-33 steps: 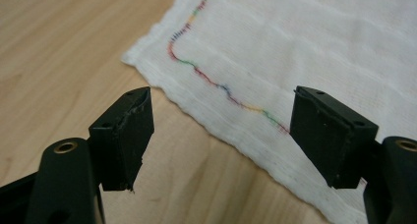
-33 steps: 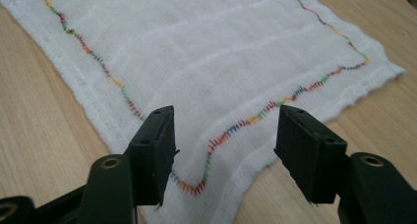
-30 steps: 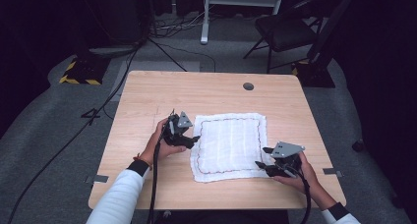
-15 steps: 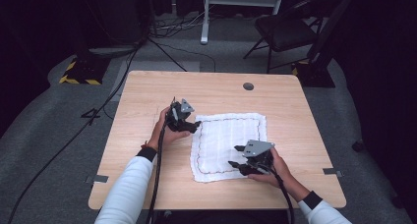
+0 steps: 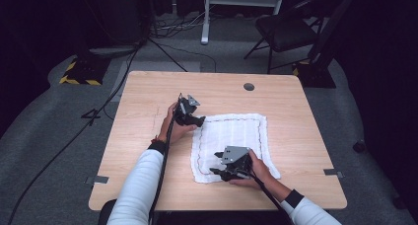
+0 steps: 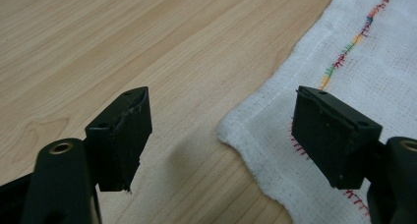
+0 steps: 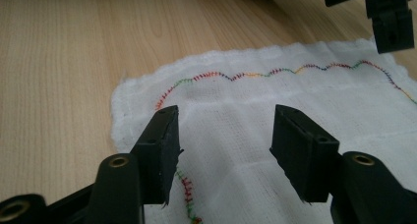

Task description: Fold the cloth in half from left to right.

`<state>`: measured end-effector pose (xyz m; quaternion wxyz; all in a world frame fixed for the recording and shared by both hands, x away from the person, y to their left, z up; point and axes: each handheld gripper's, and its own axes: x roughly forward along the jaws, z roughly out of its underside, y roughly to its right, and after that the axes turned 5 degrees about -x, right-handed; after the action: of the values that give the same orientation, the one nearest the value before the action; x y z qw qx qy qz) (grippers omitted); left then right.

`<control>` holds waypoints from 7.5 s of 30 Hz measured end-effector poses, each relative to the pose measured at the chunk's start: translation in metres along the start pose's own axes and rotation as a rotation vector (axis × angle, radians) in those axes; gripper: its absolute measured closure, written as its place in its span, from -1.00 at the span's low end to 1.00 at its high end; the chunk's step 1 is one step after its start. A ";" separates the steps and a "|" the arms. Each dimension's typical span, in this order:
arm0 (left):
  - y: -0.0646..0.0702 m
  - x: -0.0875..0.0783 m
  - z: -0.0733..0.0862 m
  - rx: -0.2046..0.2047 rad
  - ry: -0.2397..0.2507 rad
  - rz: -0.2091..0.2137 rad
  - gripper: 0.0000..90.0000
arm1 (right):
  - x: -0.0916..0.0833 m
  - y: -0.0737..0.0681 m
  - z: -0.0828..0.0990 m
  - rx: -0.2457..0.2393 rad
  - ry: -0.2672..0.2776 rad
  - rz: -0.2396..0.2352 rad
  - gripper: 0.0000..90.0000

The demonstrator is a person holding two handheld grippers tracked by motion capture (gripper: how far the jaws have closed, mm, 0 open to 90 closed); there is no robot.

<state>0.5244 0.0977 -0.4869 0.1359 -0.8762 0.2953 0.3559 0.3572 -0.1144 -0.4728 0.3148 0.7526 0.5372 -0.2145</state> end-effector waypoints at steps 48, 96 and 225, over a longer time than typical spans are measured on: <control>-0.002 -0.005 0.014 0.044 -0.041 0.161 0.89 | 0.033 -0.036 -0.024 -0.041 -0.067 0.029 0.89; 0.014 -0.035 -0.025 0.022 0.123 0.124 0.90 | -0.036 -0.009 -0.024 0.042 0.080 0.107 0.90; 0.042 0.016 -0.020 0.042 -0.044 0.110 -0.48 | -0.022 0.158 0.064 0.417 -0.099 0.334 0.04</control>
<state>0.5189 0.0492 -0.4850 0.1410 -0.8476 0.3472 0.3758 0.5001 -0.2098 -0.4645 0.2100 0.8678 0.3339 -0.3021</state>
